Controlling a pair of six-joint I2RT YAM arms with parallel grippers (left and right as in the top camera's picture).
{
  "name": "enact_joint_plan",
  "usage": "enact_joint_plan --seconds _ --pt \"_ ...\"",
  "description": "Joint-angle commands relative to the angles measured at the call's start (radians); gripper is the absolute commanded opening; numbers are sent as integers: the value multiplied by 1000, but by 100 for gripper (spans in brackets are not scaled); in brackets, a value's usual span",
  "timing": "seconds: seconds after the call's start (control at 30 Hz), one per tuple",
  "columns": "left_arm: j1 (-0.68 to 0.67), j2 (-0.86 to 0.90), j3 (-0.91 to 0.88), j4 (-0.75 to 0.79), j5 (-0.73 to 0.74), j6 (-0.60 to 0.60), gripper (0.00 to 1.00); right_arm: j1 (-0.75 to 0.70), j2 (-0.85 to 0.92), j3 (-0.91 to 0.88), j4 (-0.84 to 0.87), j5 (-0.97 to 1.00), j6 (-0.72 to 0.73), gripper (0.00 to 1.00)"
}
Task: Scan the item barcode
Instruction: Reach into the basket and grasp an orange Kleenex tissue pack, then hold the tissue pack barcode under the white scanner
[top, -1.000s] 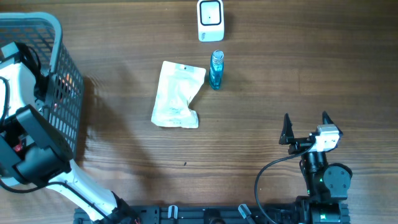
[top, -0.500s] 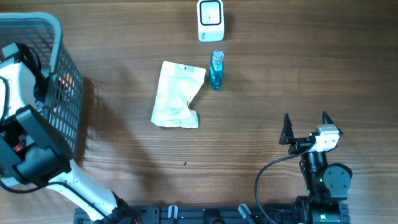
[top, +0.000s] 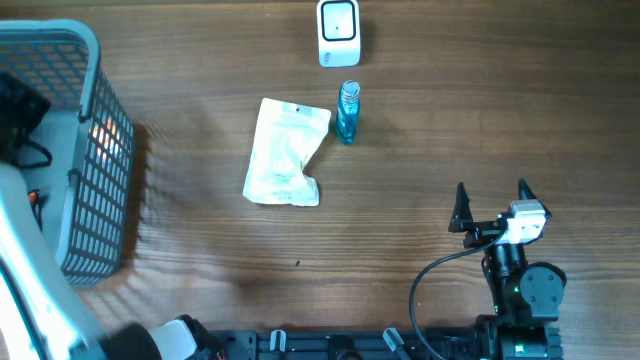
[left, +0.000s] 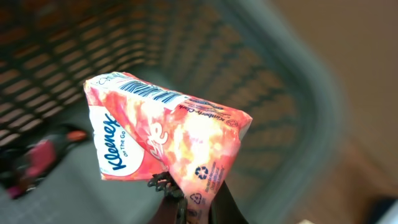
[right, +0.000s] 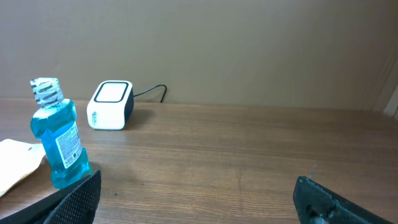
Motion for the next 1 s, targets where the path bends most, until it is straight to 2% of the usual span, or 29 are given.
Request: enact_joint_plan --seconds 0.0,0.07,0.23,0.43,0.67,0.97 --pt "-18 -126 10 18 349 -12 4 5 -3 -1 1 13 5 100" --pt "-70 -179 10 20 477 -12 4 5 -3 -1 2 13 5 100" --pt "-294 -203 10 -11 504 -11 4 5 -3 -1 1 13 5 100" --pt "-558 -122 -1 -44 439 -11 4 5 -3 -1 2 13 5 100" --pt "-845 -7 -1 8 422 -5 4 5 -3 -1 2 13 5 100" --pt "-1157 255 -1 50 189 -64 4 5 -3 -1 2 13 5 100"
